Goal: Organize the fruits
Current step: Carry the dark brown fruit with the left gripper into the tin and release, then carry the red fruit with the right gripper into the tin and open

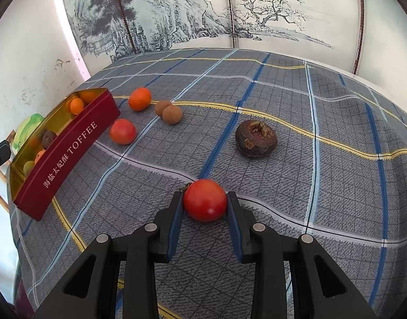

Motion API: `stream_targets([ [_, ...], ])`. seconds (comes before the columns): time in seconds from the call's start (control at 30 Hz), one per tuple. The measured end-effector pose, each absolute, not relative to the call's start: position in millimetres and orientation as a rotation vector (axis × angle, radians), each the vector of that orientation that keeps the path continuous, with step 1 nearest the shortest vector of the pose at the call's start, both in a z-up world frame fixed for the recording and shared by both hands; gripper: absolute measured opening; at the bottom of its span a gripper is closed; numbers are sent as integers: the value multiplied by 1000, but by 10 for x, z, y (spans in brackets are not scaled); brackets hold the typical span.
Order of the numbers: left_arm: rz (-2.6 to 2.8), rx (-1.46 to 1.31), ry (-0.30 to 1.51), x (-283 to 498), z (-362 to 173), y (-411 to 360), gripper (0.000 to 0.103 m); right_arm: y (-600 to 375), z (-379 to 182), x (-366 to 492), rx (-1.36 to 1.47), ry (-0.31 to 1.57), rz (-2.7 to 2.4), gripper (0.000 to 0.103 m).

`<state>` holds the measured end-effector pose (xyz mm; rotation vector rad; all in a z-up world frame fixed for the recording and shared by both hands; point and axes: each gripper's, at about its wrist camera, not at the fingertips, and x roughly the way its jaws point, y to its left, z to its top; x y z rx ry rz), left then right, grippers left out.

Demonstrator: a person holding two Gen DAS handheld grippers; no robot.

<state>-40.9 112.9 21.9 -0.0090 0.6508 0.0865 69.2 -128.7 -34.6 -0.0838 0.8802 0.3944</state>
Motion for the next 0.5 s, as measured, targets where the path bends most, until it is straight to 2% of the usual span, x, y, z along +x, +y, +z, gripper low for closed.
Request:
stream_targets([
  [0.4, 115, -15, 643, -477, 184, 1208, 32, -1253, -342, 683, -95, 880, 388, 33],
  [0.5, 127, -15, 642, -491, 180, 1228, 36, -1253, -340, 684, -100, 879, 389, 33],
])
